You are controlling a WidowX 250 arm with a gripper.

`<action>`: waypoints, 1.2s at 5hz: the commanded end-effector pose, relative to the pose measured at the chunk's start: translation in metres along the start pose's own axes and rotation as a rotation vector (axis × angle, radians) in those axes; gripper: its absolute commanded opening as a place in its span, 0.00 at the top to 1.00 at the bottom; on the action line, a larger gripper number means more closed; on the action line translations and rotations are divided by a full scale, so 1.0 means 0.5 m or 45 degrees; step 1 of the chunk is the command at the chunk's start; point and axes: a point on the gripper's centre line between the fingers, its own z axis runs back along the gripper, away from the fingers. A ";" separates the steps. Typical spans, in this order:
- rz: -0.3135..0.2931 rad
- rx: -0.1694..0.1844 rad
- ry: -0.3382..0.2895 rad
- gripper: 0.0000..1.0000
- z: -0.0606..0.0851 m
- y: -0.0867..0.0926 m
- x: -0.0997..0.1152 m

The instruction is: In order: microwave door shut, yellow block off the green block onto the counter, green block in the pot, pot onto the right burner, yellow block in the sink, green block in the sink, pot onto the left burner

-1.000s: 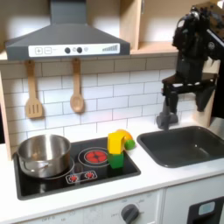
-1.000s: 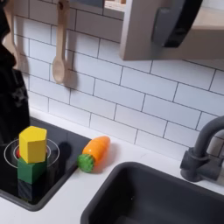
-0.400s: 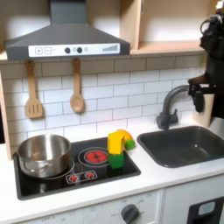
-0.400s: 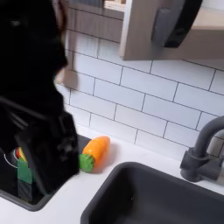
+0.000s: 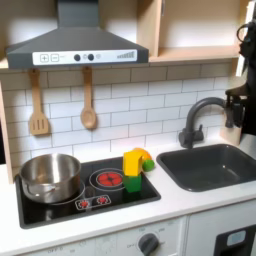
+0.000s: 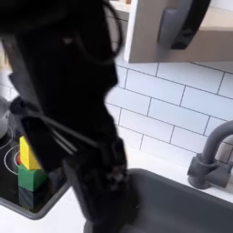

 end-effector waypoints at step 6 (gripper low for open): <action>-0.133 -0.056 -0.033 0.00 -0.023 -0.011 0.098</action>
